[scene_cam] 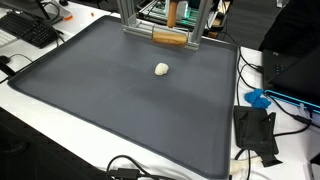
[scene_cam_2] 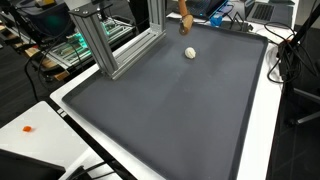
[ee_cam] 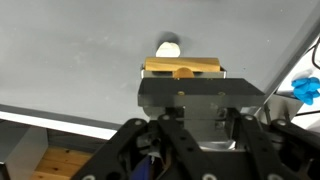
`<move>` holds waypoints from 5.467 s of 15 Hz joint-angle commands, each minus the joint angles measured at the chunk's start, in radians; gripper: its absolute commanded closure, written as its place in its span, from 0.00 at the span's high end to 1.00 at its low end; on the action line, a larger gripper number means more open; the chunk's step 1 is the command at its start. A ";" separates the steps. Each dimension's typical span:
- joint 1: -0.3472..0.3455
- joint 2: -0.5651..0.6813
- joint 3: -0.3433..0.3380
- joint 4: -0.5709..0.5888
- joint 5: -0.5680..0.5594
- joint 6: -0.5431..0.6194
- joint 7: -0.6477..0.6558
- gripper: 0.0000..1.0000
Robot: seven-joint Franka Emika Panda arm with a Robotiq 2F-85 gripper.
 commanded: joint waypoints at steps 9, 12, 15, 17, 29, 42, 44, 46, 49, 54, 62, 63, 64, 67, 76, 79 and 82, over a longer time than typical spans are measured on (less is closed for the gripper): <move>-0.030 0.429 -0.046 0.239 -0.042 0.032 -0.064 0.22; -0.036 0.468 -0.050 0.274 -0.080 -0.024 -0.047 0.22; -0.035 0.477 -0.050 0.304 -0.096 -0.094 -0.045 0.22; -0.034 0.472 -0.049 0.320 -0.100 -0.138 -0.041 0.22; -0.034 0.382 -0.044 0.293 -0.026 -0.143 -0.073 0.22; -0.031 0.338 -0.050 0.178 -0.015 -0.119 -0.105 0.22; -0.032 0.339 -0.052 0.158 -0.006 -0.082 -0.108 0.22; -0.031 0.335 -0.054 0.144 0.009 -0.042 -0.108 0.22; -0.028 0.343 -0.053 0.121 0.027 0.025 -0.105 0.22; -0.035 0.352 -0.051 0.119 -0.036 -0.048 -0.090 0.22; -0.030 0.352 -0.044 0.145 -0.072 -0.207 -0.083 0.22; -0.029 0.355 -0.044 0.134 -0.065 -0.192 -0.079 0.22; -0.025 0.359 -0.043 0.117 -0.042 -0.143 -0.089 0.22; -0.021 0.348 -0.041 0.114 -0.019 -0.097 -0.100 0.22; -0.020 0.312 -0.042 0.167 -0.025 -0.184 -0.102 0.22; -0.022 0.310 -0.043 0.183 -0.021 -0.186 -0.091 0.22; -0.024 0.313 -0.044 0.199 -0.001 -0.185 -0.062 0.22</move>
